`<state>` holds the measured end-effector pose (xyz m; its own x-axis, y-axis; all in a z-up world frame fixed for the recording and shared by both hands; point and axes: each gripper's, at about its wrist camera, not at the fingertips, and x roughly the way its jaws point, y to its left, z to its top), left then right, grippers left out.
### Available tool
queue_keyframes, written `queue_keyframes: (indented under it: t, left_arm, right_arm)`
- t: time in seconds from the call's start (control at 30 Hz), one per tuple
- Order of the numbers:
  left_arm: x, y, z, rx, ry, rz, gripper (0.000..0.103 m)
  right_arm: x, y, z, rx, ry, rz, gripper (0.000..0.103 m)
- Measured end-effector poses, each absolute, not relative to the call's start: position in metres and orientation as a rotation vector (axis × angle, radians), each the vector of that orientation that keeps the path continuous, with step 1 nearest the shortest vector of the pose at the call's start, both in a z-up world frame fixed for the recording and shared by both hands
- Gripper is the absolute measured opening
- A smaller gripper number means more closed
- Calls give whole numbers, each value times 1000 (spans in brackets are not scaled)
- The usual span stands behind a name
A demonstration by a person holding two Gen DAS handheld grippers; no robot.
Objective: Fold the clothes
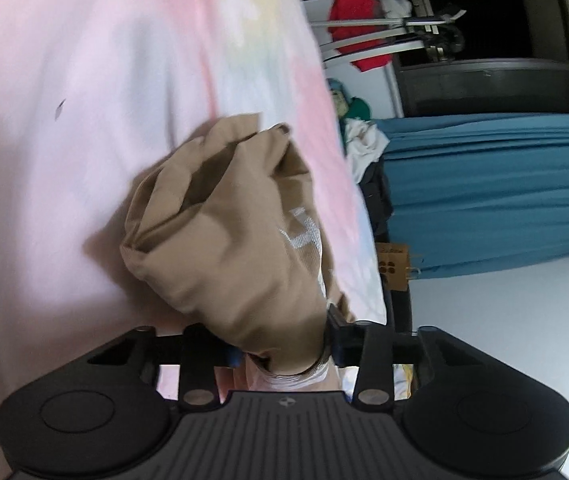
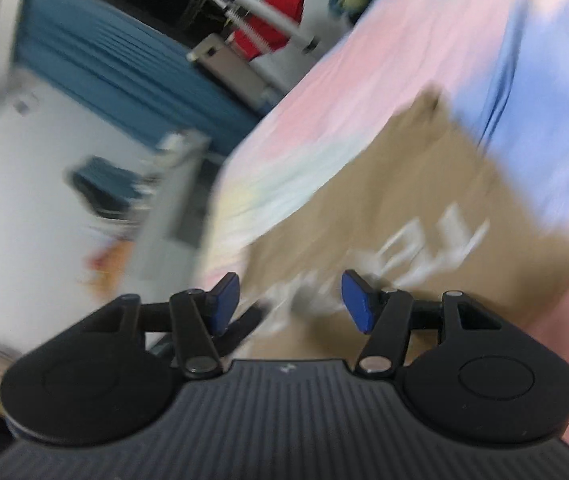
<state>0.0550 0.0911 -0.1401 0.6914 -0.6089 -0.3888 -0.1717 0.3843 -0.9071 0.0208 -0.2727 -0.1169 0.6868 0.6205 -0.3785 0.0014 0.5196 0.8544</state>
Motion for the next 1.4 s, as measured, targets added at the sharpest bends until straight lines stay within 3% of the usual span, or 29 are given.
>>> queue_keyframes:
  t: [0.27, 0.43, 1.03, 1.13, 1.2, 1.27, 1.4]
  left_arm:
    - [54, 90, -125, -1148, 719, -358, 30]
    - [52, 88, -117, -1153, 671, -388, 29]
    - [58, 95, -125, -1198, 696, -371, 29]
    - [61, 95, -124, -1199, 700, -363, 29]
    - [61, 97, -124, -1198, 707, -361, 29]
    - [63, 97, -121, -1182, 716, -368, 29]
    - [69, 93, -115, -1170, 733, -387, 29]
  right_arm:
    - [19, -268, -163, 1418, 869, 483, 63]
    - [16, -263, -169, 1405, 904, 420, 66]
    - [-2, -312, -195, 1511, 673, 26, 65]
    - [-2, -312, -190, 1469, 665, 22, 55]
    - [-2, -313, -188, 1446, 660, 25, 37]
    - [-4, -317, -185, 1431, 651, 30, 29]
    - [-10, -324, -171, 1412, 597, 46, 25]
